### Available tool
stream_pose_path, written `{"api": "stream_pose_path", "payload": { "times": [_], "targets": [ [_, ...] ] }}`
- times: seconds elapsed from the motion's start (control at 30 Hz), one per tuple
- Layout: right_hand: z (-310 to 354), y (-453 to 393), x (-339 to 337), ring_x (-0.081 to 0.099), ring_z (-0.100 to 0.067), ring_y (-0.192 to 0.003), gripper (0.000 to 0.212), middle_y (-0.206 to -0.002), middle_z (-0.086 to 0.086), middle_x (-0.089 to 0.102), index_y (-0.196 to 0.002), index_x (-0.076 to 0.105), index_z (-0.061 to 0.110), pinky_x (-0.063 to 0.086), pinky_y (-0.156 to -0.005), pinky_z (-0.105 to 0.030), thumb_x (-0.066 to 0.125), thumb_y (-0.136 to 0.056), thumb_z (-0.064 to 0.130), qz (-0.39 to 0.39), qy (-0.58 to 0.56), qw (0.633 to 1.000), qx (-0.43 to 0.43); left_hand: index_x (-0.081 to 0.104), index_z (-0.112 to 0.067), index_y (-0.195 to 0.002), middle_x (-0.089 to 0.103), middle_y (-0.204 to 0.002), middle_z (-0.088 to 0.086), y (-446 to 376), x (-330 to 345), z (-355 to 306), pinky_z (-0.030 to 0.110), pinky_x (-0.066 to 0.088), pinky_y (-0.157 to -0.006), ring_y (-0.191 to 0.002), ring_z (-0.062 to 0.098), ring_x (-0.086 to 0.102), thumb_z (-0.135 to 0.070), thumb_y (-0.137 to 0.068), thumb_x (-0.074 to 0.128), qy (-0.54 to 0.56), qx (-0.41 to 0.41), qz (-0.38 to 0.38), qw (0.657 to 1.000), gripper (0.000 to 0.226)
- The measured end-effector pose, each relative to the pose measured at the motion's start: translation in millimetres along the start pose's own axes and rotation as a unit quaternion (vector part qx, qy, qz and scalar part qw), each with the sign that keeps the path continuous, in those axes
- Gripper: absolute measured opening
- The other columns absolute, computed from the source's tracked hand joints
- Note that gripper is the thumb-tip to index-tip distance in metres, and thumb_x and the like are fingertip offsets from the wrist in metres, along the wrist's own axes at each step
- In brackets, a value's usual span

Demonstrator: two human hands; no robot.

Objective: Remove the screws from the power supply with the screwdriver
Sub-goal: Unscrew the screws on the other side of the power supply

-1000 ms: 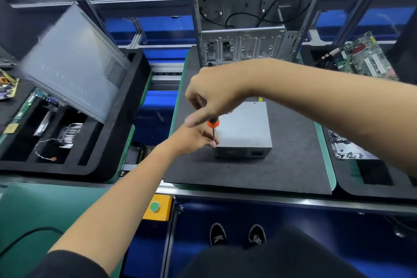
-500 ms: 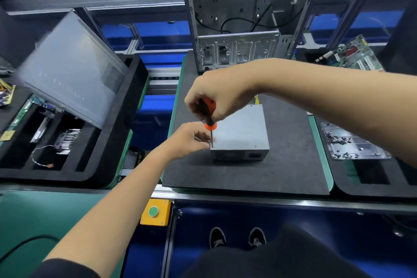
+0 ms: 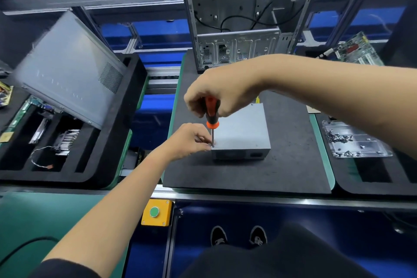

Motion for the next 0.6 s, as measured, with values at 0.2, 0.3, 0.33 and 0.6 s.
{"api": "stream_pose_path", "payload": {
  "times": [0.2, 0.3, 0.33, 0.6],
  "targets": [
    [-9, -6, 2, 0.053, -0.020, -0.063, 0.033, -0.070, -0.002, 0.060, -0.082, 0.050, 0.016, 0.036, -0.051, -0.032, 0.036, -0.099, 0.041, -0.040, 0.173, 0.979, 0.098, 0.066, -0.033, -0.097, 0.062, -0.101, 0.000, 1, 6, 5, 0.029, 0.052, -0.081, -0.089, 0.013, 0.061, -0.014, -0.071, 0.081, 0.019, -0.009, 0.004, 1.000, 0.036],
    [-4, -12, 6, 0.050, -0.013, -0.062, 0.024, -0.069, 0.003, 0.057, -0.089, 0.050, 0.014, 0.030, -0.048, -0.029, 0.041, -0.099, 0.034, -0.042, 0.151, 0.985, 0.066, 0.037, -0.027, -0.137, 0.034, -0.139, -0.005, -1, 10, 9, 0.031, 0.045, -0.097, -0.124, 0.012, 0.040, -0.036, -0.067, 0.084, -0.059, -0.011, 0.030, 0.998, 0.086],
    [-1, -12, 5, 0.049, -0.006, -0.064, 0.016, -0.069, 0.011, 0.056, -0.091, 0.048, 0.017, 0.030, -0.050, -0.025, 0.049, -0.096, 0.032, -0.030, 0.111, 0.992, 0.046, 0.025, -0.030, -0.144, 0.024, -0.146, -0.012, -2, 10, 9, 0.030, 0.038, -0.104, -0.131, 0.009, 0.030, -0.041, -0.065, 0.084, -0.066, -0.013, 0.033, 0.997, 0.099],
    [-3, -9, 2, 0.060, -0.015, -0.076, 0.011, -0.080, 0.007, 0.065, -0.087, 0.059, 0.023, 0.045, -0.059, -0.029, 0.063, -0.085, 0.033, -0.001, 0.033, 0.998, 0.044, 0.031, -0.029, -0.144, 0.020, -0.140, -0.019, -8, 13, 8, 0.002, 0.015, -0.104, -0.122, -0.013, 0.018, -0.036, -0.070, 0.082, -0.077, 0.019, 0.011, 0.997, 0.090]
  ]
}}
Point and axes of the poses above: each hand's wrist, its own y-axis away from the middle knuckle, its own x-axis out of the palm, z = x × y, the point moved 6 cm from there along -y, towards the middle knuckle
